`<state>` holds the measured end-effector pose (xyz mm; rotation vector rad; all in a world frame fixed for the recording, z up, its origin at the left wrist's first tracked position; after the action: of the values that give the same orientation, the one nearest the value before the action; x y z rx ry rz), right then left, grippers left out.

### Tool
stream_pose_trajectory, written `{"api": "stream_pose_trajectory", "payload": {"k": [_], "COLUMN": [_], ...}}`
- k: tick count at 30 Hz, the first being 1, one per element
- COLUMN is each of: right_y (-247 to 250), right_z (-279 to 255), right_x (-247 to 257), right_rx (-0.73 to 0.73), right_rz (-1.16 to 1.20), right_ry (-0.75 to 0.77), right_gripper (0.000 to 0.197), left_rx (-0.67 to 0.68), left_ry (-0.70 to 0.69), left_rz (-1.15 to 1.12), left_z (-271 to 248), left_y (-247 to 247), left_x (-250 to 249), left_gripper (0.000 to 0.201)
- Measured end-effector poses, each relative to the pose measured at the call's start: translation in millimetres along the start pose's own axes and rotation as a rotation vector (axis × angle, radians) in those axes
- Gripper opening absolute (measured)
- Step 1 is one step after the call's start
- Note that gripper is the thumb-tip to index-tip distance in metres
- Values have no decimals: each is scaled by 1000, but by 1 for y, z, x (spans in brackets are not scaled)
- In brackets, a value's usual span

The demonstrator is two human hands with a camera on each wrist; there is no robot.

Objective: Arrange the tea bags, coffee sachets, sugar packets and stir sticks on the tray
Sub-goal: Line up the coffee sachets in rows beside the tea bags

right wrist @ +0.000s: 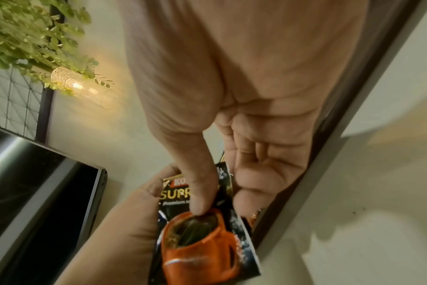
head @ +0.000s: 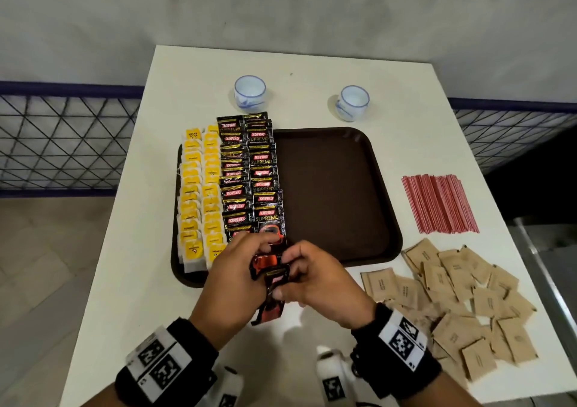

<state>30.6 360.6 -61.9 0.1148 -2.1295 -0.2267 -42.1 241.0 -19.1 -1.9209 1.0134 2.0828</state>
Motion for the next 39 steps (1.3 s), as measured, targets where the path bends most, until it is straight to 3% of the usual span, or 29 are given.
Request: {"api": "stream_pose_trajectory", "payload": {"k": [3, 6, 8, 11, 17, 25, 33, 39], "right_y": [7, 30, 51, 75, 83, 57, 51, 49], "right_z": [0, -1, 2, 13, 52, 77, 84, 86], "right_x": [2, 4, 5, 8, 14, 16, 23, 27], "right_rx": [-20, -103, -172, -243, -236, -106, -149, -163], "right_rz": [80, 122, 107, 38, -125, -355, -433, -443], "right_ry": [31, 54, 63, 52, -16, -69, -21, -16], "right_gripper": [33, 23, 20, 17, 18, 19, 22, 19], "left_rx": [-95, -178, -218, -241, -130, -142, -171, -154], "left_ry": [23, 150, 240, 270, 354, 263, 261, 270], "left_rz": [-9, -61, -176, -276, -377, -257, -352, -342], "left_z": [1, -1, -5, -12, -26, -24, -21, -19], "left_y": [11, 30, 43, 62, 67, 63, 60, 57], "left_x": [1, 17, 33, 48, 68, 59, 57, 57], "left_gripper": [63, 34, 26, 32, 33, 41, 29, 37]}}
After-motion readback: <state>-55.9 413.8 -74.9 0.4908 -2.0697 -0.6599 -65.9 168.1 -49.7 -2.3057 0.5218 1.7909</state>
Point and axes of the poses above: each hand's wrist, its own z-axis towards the middle knuckle, its own y-axis out of the back of the hand, x = y × z, the point moved 9 cm from there along z, towards the middle knuckle, and after that the axes turned 7 degrees about -z, right-handed, at the moved point
